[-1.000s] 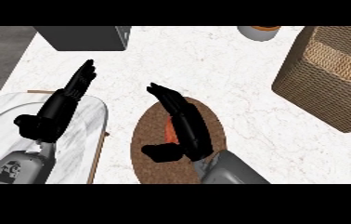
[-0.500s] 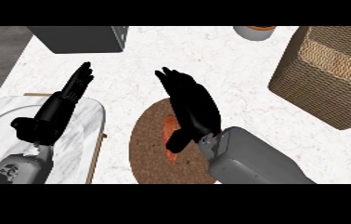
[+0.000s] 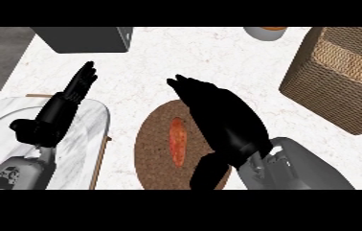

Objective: Pick the sweet potato from the placemat and place it in the basket

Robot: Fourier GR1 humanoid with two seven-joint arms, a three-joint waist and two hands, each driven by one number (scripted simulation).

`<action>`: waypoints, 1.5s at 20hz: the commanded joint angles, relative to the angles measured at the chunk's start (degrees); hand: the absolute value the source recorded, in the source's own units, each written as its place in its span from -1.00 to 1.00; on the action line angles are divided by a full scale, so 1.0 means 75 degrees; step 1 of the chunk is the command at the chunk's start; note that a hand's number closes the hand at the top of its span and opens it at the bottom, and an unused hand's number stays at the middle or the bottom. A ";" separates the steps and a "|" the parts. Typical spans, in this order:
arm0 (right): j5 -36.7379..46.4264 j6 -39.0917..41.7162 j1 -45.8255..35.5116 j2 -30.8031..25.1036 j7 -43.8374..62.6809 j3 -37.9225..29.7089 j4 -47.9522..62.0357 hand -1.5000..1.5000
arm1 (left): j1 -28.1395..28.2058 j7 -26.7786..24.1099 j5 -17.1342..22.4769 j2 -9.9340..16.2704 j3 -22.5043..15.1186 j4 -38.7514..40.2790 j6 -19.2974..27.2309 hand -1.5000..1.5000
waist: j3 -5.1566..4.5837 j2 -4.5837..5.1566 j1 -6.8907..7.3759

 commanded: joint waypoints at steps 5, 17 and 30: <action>-0.0299 0.0695 0.0531 -0.0516 0.1416 -0.0337 -0.1372 -1.00 | 0.0172 0.0231 0.0022 0.0057 0.0199 -0.0395 -0.0339 0.00 | 0.0008 0.0047 0.0115; 0.2238 -0.0662 0.2610 0.0415 -0.1317 0.0216 0.0033 -1.00 | -0.0053 0.0018 -0.0457 -0.0434 0.0425 0.0169 -0.0614 0.00 | 0.0012 0.0080 0.0148; 0.3920 -0.1066 0.3035 0.1458 -0.3434 -0.0208 0.2093 -1.00 | -0.0026 0.0417 -0.1003 -0.1002 0.0839 -0.0202 -0.0875 0.00 | 0.0012 0.0077 0.0163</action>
